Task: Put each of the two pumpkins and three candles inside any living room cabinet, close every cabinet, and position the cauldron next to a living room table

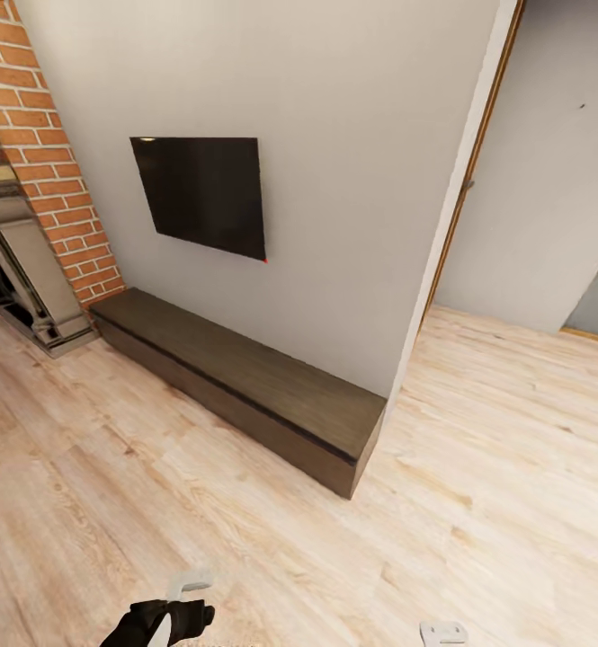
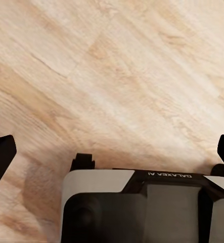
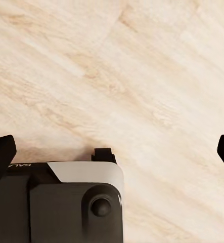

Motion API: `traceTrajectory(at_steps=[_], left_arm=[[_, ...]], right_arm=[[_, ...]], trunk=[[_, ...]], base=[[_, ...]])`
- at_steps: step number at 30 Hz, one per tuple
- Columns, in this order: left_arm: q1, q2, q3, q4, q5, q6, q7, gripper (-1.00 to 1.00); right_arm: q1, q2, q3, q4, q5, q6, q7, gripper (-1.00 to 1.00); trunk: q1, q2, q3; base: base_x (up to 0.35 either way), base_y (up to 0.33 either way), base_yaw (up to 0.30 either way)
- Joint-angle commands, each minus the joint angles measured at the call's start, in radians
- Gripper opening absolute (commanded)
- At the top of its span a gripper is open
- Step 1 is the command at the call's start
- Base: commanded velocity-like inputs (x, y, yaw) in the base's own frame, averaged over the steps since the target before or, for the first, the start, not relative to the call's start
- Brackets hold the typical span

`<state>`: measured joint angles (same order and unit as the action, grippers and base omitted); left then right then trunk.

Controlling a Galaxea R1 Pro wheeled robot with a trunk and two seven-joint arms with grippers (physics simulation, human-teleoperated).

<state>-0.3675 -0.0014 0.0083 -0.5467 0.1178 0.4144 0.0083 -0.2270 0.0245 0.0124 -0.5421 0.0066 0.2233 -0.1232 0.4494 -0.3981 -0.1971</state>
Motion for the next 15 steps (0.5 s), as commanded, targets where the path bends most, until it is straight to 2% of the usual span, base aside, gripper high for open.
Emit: traceTrajectory(at_steps=[1, 15], left_arm=[[-0.001, 0.000, 0.001, -0.002, 0.010, 0.006, 0.001, 1.00], [-0.001, -0.001, 0.000, -0.001, 0.010, 0.006, 0.001, 1.00]], right_arm=[[0.000, 0.000, 0.001, -0.003, 0.001, 0.007, -0.004, 1.00], [0.000, 0.000, 0.001, -0.003, 0.000, 0.007, -0.004, 1.00]], trunk=[[0.001, -0.002, -0.002], [0.001, -0.002, -0.002]], base=[[0.000, 0.000, 0.291], [0.000, 0.000, 0.291]])
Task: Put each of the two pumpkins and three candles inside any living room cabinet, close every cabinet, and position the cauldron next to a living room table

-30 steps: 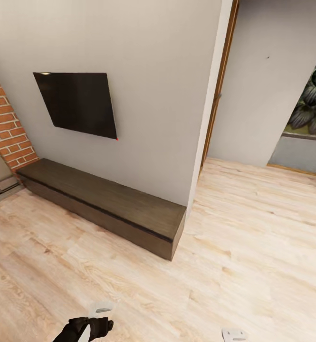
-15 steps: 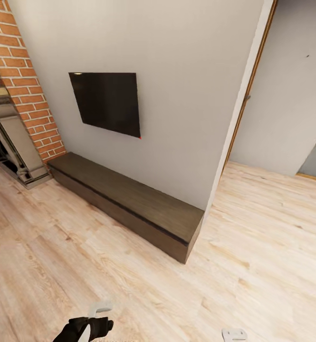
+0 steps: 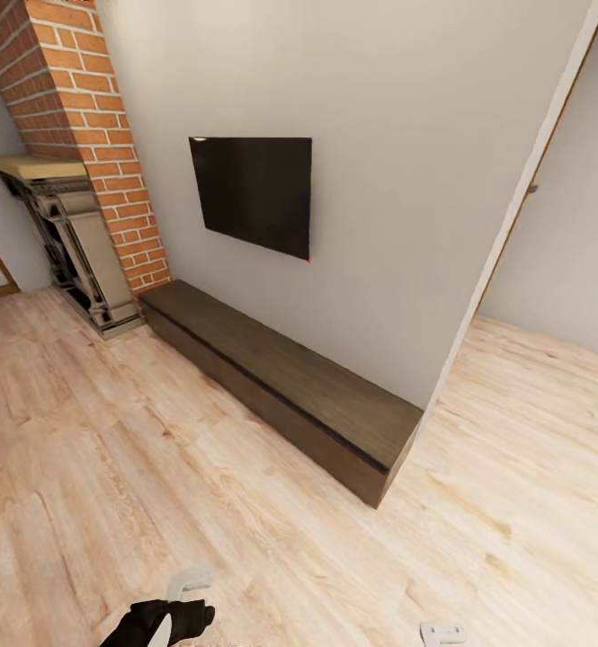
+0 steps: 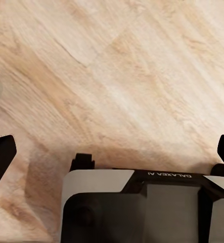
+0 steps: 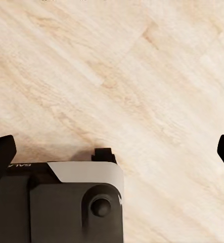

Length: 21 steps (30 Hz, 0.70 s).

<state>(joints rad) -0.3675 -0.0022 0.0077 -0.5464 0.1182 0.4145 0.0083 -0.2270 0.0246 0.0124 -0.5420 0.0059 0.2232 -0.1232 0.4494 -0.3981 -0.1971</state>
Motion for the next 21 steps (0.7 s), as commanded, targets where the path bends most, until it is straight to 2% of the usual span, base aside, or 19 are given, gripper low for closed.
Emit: traceTrajectory(at_steps=[1, 21], left_arm=[[-0.001, 0.000, 0.001, -0.001, 0.009, 0.006, 0.001, 1.00], [-0.001, -0.001, 0.001, -0.001, 0.009, 0.006, 0.001, 1.00]], right_arm=[[0.000, 0.000, 0.001, -0.003, 0.000, 0.007, -0.004, 1.00], [0.000, 0.000, 0.001, -0.003, 0.000, 0.007, -0.004, 1.00]], trunk=[[0.001, -0.002, -0.002], [0.001, -0.002, -0.002]], base=[[0.000, 0.000, 0.291], [0.000, 0.000, 0.291]])
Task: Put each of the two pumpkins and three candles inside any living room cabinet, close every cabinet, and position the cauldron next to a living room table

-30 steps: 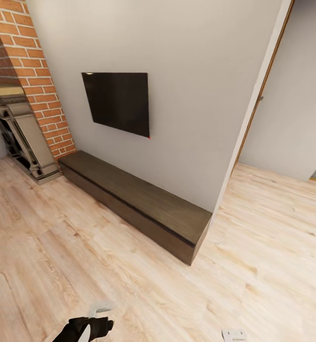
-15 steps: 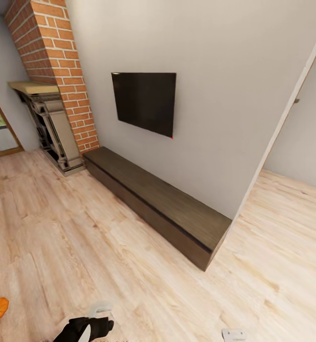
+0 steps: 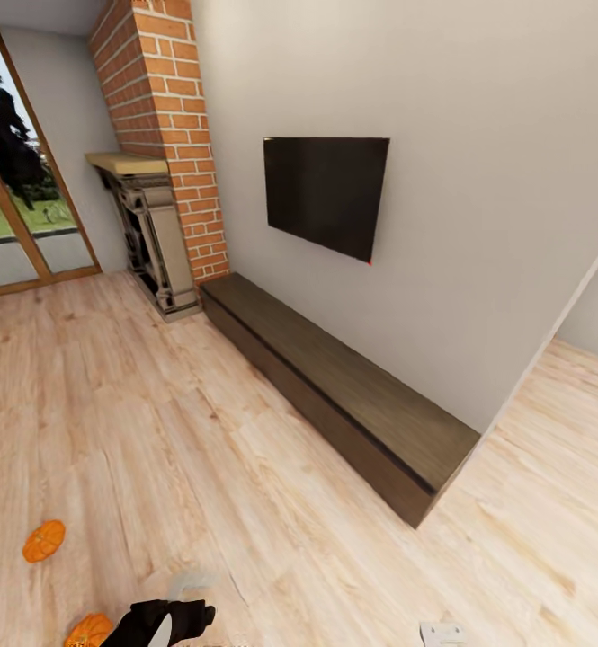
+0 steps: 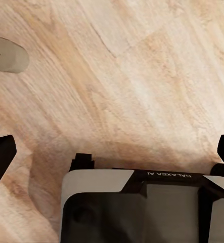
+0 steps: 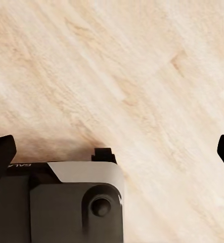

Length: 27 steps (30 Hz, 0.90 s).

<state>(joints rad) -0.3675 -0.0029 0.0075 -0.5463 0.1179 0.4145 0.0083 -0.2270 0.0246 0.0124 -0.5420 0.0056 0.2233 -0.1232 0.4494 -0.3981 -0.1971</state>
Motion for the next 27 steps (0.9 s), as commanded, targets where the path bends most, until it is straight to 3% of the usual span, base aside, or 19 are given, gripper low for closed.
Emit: traceTrajectory(at_steps=[1, 18, 27], left_arm=[[-0.001, 0.000, 0.001, -0.001, 0.009, 0.006, 0.001, 1.00], [-0.001, -0.001, 0.000, -0.001, 0.008, 0.006, 0.001, 1.00], [-0.001, -0.001, 0.002, -0.001, 0.008, 0.006, 0.001, 1.00]], right_arm=[[0.000, 0.000, 0.001, -0.003, 0.000, 0.007, -0.004, 1.00], [0.000, 0.000, 0.001, -0.003, 0.000, 0.007, -0.004, 1.00], [0.000, 0.000, 0.001, -0.003, -0.001, 0.007, -0.004, 1.00]], trunk=[[0.001, -0.002, -0.002], [0.001, -0.002, -0.002], [0.001, -0.002, -0.002]], base=[[0.000, 0.000, 0.291], [0.003, -0.004, 0.291], [0.201, -0.161, 0.175]])
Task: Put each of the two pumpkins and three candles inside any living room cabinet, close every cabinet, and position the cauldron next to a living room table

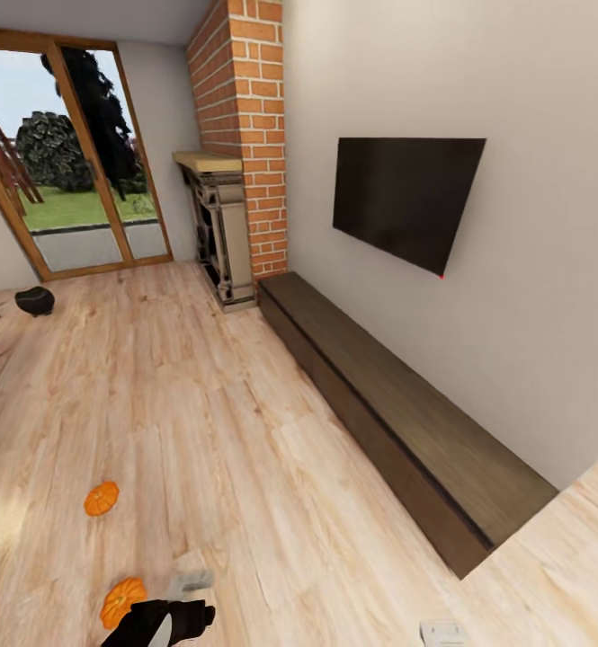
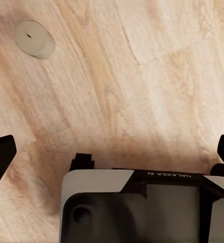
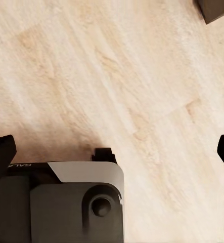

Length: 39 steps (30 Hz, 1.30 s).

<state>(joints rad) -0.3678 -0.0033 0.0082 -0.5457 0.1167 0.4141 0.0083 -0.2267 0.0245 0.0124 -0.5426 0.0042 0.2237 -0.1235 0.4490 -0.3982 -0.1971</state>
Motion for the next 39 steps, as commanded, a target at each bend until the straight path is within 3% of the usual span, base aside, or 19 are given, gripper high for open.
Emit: traceTrajectory(at_steps=[1, 22, 39], left_arm=[[0.000, 0.000, 0.001, -0.002, 0.009, 0.006, 0.001, 1.00], [0.000, 0.002, 0.003, -0.002, 0.011, 0.006, 0.001, 1.00], [0.000, 0.002, 0.003, -0.002, 0.011, 0.006, 0.001, 1.00]], right_arm=[[0.000, 0.000, 0.001, -0.002, 0.000, 0.006, -0.004, 1.00], [0.000, 0.000, 0.001, -0.002, 0.000, 0.006, -0.004, 1.00], [0.000, 0.000, 0.001, -0.002, 0.000, 0.006, -0.004, 1.00]], trunk=[[0.001, -0.002, -0.002], [0.001, -0.002, -0.002], [0.001, -0.002, -0.002]], base=[[0.276, -0.173, 0.024], [0.314, -0.042, 0.005], [0.321, -0.027, 0.116]])
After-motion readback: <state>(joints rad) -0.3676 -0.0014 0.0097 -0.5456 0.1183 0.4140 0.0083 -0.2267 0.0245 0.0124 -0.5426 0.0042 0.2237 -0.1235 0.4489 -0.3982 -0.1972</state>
